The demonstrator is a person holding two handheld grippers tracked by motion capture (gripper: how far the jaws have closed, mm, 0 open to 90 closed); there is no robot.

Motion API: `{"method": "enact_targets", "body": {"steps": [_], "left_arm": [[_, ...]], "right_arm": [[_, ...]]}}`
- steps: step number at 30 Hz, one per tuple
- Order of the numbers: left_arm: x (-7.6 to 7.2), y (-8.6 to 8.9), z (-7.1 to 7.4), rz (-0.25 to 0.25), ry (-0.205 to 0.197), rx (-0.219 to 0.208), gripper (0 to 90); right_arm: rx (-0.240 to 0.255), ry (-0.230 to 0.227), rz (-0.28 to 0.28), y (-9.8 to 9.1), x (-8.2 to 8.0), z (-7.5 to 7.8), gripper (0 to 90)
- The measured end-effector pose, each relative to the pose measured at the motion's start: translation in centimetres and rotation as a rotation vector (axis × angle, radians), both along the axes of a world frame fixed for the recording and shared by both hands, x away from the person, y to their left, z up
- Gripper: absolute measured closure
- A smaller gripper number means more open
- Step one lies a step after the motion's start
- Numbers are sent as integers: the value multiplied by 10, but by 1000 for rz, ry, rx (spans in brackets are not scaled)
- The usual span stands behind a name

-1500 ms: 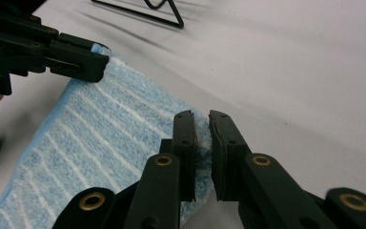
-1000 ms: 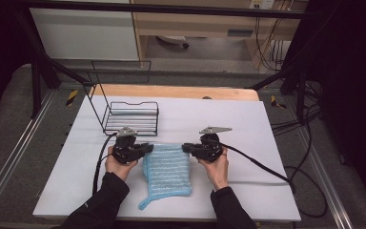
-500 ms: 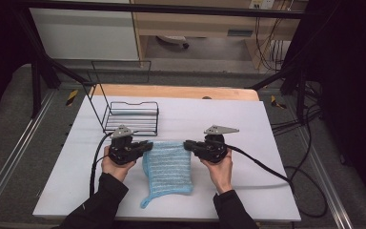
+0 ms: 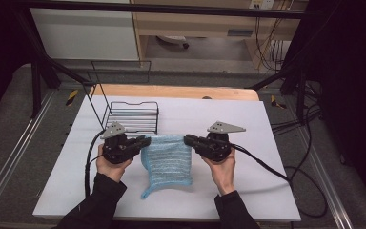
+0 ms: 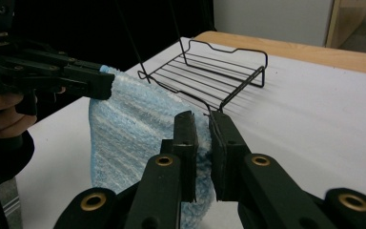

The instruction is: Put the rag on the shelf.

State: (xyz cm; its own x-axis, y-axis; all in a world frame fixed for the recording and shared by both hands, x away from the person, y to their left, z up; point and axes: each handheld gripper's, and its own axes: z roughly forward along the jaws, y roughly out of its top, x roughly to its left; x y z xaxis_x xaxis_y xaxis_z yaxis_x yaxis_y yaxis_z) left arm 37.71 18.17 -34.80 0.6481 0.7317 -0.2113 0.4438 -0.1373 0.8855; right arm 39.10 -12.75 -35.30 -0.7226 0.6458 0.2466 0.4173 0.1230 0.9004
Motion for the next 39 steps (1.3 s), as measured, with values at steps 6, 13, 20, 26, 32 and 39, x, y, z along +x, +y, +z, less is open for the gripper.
{"method": "enact_targets", "body": {"steps": [6, 13, 20, 26, 32, 39], "left_arm": [[-5, 3, 9, 5, -35, -25, 805], [-10, 7, 20, 14, -75, -40, 805], [-13, 14, 30, 28, -112, -55, 805], [-15, 21, 39, 47, -146, -74, 805], [-16, 28, 49, 70, -185, -90, 806], [-16, 36, 62, 90, -227, -124, 807]], "right_arm": [[18, -47, -4, 1, -5, 11, 826], [39, -89, -3, 5, -8, 22, 826], [55, -121, -3, 10, -9, 32, 827], [72, -158, -4, 17, -9, 43, 828], [90, -198, -4, 27, -8, 55, 831], [108, -236, -10, 34, -9, 66, 834]]}}
